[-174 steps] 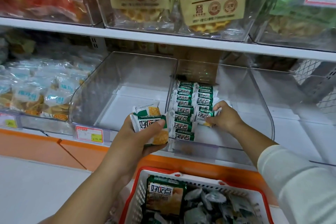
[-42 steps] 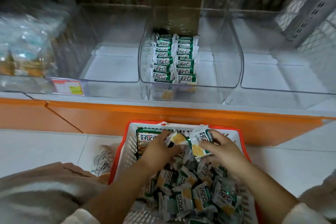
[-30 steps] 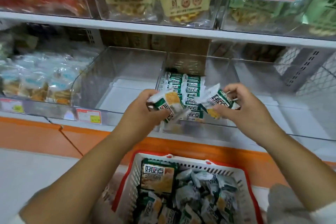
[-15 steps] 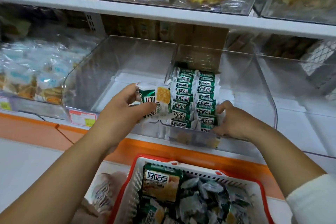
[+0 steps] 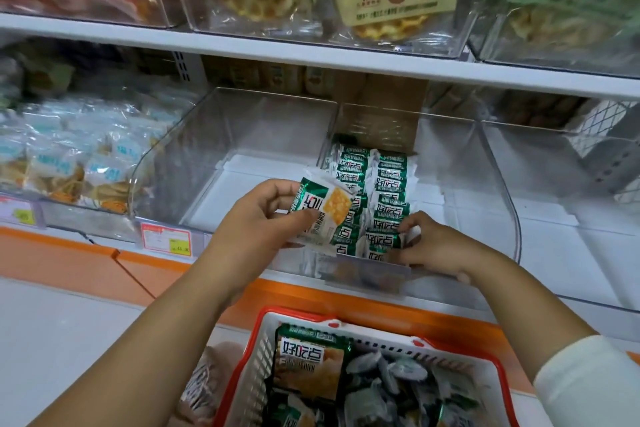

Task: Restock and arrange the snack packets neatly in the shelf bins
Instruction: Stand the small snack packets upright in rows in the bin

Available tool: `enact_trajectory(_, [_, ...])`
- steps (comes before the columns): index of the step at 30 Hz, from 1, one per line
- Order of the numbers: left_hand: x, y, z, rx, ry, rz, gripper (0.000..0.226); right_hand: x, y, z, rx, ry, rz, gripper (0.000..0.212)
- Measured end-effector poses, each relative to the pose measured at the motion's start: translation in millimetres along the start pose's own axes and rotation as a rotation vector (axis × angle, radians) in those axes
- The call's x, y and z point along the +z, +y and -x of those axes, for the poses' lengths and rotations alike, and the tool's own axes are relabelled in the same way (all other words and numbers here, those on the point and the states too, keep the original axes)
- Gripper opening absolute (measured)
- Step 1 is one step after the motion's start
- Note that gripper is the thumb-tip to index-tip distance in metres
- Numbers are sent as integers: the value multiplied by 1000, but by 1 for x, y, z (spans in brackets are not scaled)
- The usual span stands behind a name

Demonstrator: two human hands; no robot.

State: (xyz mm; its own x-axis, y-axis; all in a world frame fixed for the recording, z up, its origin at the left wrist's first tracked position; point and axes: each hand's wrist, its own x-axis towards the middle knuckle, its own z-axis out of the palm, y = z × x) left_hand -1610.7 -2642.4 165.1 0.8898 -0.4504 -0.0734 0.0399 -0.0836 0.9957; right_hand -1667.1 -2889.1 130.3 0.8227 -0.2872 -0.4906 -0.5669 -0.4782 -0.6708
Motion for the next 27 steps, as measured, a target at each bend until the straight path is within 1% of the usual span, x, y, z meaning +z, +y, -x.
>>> enact_trajectory(2, [6,2,0,6,-22,7,21,-6,-1,7,18,7,3,63])
enact_trajectory(4, [12,4,0,9,-45,10,22,-13,-5,17,24,50,201,68])
enact_trajectory(5, [15,6,0,9,-58,17,23,-16,-9,25,-7,96,255,65])
enact_trajectory(6, [18,6,0,9,-72,18,25,-18,-12,32,-64,147,228,56])
enact_trajectory(7, [21,7,0,6,-88,11,26,-20,-16,39,-144,188,126,43])
enact_trajectory(8, [24,7,0,5,-102,-6,27,-20,-19,47,-225,202,-8,33])
enact_trajectory(9, [27,8,0,4,-114,-24,29,-19,-25,56,-290,180,-127,30])
enact_trajectory(11, [32,8,0,22,-131,-81,31,-13,-31,71,-379,91,-252,44])
enact_trajectory(12, [35,8,1,43,-133,-118,32,-9,-32,75,-410,71,-262,49])
enact_trajectory(13, [37,9,2,63,-133,-150,32,-5,-33,79,-427,73,-264,48])
enact_trajectory(15, [41,8,4,97,-122,-185,29,-1,-31,80,-427,86,-285,37])
enact_trajectory(18, [43,4,6,113,-130,-125,26,-1,-28,77,-378,145,-325,26])
enact_trajectory(21, [40,1,2,119,-117,-83,24,-5,-28,79,-344,130,-228,25])
enact_trajectory(23, [37,1,-4,167,-29,-165,21,-15,-28,77,-327,108,-94,31])
enact_trajectory(24, [33,2,-8,201,46,-255,23,-23,-28,73,-327,139,-42,34])
enact_trajectory(25, [29,3,-12,235,115,-357,29,-35,-29,66,-341,206,-2,34])
enact_trajectory(27, [18,0,-21,247,162,-507,50,-64,-32,43,-398,388,62,32])
